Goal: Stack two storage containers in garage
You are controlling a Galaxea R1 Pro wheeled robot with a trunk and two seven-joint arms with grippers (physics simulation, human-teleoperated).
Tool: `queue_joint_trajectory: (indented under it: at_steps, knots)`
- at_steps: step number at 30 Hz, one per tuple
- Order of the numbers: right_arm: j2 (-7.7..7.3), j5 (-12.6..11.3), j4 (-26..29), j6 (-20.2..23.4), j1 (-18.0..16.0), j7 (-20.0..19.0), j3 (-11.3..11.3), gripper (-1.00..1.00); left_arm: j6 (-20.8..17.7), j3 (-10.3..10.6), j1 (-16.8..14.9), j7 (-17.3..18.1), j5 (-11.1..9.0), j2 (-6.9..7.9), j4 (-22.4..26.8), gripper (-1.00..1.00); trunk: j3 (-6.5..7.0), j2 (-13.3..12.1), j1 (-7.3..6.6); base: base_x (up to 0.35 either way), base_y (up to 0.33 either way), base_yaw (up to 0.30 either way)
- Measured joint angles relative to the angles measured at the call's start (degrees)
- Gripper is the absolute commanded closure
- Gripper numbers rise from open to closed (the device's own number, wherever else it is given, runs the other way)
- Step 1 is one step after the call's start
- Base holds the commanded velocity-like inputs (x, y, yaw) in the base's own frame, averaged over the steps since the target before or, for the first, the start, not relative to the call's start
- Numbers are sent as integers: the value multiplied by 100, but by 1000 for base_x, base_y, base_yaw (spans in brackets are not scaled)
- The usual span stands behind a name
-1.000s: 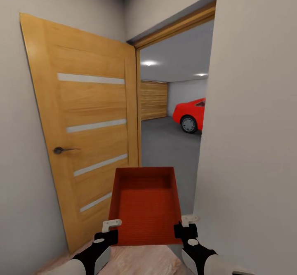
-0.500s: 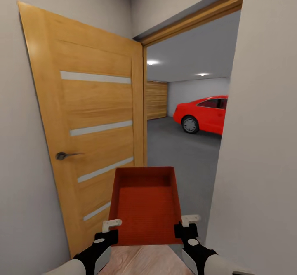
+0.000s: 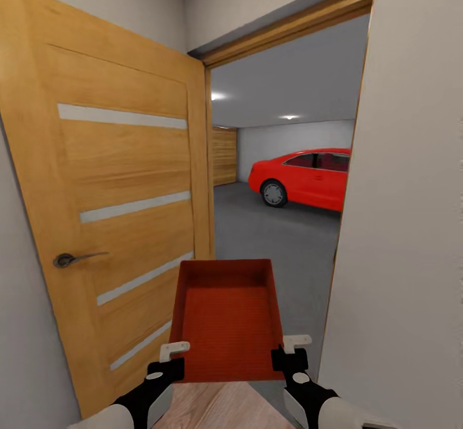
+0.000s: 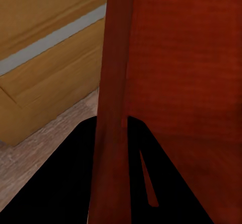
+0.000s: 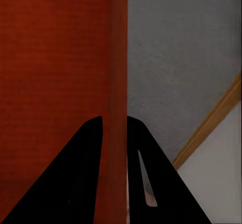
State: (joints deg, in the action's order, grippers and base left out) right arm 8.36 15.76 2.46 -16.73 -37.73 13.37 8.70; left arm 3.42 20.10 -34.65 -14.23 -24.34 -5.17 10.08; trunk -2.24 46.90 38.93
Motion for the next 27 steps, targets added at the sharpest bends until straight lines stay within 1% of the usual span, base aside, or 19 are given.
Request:
queue_joint_trajectory:
  at_steps: [12,15,22,27]
  knots:
    - [-5,2,0,0,0,-12,1,100,3,0,0,-5,-2,-4,-3,100,0,0,0,107,100,-284]
    - [-5,1,0,1,0,-12,-1,100,6,-2,0,-3,-4,-3,-5,100,0,0,-1,183,199,-126]
    - [-13,1,0,2,0,-26,5,100,6,5,0,-24,-5,-13,-5,100,0,0,-1,205,237,-41]
    - [-6,5,0,1,1,-9,-1,100,8,0,-1,-9,-4,-7,-8,100,0,0,-1,208,243,-201]
